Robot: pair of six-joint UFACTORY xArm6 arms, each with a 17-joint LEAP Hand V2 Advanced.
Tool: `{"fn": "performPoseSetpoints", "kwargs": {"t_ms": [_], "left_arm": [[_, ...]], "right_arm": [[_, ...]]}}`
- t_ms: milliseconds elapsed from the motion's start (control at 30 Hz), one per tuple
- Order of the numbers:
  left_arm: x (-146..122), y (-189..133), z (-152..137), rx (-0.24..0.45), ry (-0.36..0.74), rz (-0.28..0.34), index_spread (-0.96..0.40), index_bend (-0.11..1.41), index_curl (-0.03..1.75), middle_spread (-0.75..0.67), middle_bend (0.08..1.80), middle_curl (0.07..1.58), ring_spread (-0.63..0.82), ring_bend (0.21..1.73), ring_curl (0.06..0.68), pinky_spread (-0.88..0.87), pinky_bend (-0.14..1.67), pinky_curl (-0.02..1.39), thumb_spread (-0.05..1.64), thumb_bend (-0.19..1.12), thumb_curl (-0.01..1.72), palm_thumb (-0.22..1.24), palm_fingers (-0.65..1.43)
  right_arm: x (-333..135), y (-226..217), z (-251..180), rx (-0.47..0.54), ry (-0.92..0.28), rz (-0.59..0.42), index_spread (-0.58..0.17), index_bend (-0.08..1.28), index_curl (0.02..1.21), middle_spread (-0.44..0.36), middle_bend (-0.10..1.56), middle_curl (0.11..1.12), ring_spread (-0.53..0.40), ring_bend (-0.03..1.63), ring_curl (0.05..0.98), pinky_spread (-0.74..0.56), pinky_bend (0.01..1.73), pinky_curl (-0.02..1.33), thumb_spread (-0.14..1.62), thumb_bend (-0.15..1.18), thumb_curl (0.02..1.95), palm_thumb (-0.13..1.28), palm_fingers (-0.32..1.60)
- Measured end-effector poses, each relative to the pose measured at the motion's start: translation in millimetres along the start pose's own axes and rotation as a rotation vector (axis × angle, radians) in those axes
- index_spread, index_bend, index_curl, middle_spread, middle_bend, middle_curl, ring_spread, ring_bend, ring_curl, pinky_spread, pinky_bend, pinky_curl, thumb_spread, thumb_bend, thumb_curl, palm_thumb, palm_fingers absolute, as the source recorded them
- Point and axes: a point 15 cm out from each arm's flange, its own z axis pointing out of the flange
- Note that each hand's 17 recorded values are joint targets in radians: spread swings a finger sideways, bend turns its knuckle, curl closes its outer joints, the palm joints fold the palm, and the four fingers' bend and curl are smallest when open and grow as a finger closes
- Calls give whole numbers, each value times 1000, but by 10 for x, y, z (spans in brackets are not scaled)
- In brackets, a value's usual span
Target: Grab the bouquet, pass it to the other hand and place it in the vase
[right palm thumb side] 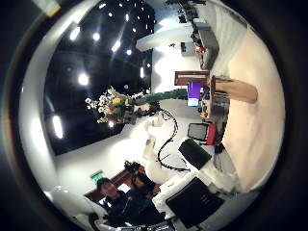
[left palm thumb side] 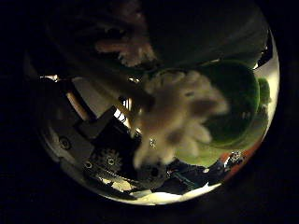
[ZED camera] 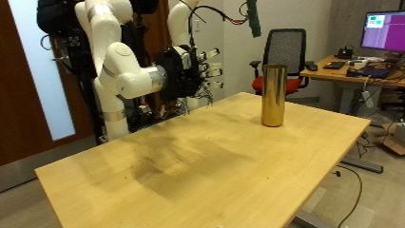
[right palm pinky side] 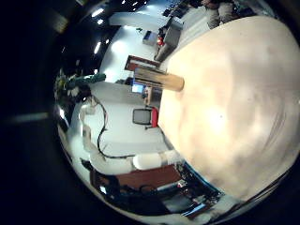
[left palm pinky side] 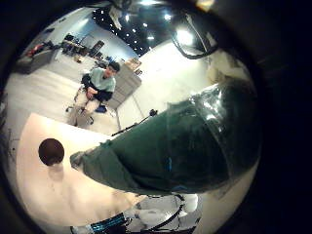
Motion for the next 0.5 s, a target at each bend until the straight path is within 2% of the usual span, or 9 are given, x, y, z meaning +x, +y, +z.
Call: {"fn": "performPoseSetpoints", "kwargs": {"t_ms": [267, 500], "left_arm": [[-160, -43, -100, 18, -17, -8, -714, 863, -19, -683, 933, 1273, -403, 1521, 605, -565, 1248, 728, 135, -18, 942, 1211, 941], [-428, -67, -166, 29, -46, -18, -710, 871, -18, -682, 940, 1270, -402, 1527, 603, -564, 1253, 728, 136, -18, 948, 1210, 936]], "right_arm": [[-1, 1, 6, -1, 0, 0, -377, 145, 201, 68, 172, 240, 157, 281, 264, 279, 324, 332, 1011, -21, 446, 801, -58], [11, 9, 13, -4, -1, 3, -364, 149, 212, 62, 172, 248, 156, 286, 267, 278, 315, 330, 999, -22, 452, 815, -47]]}}
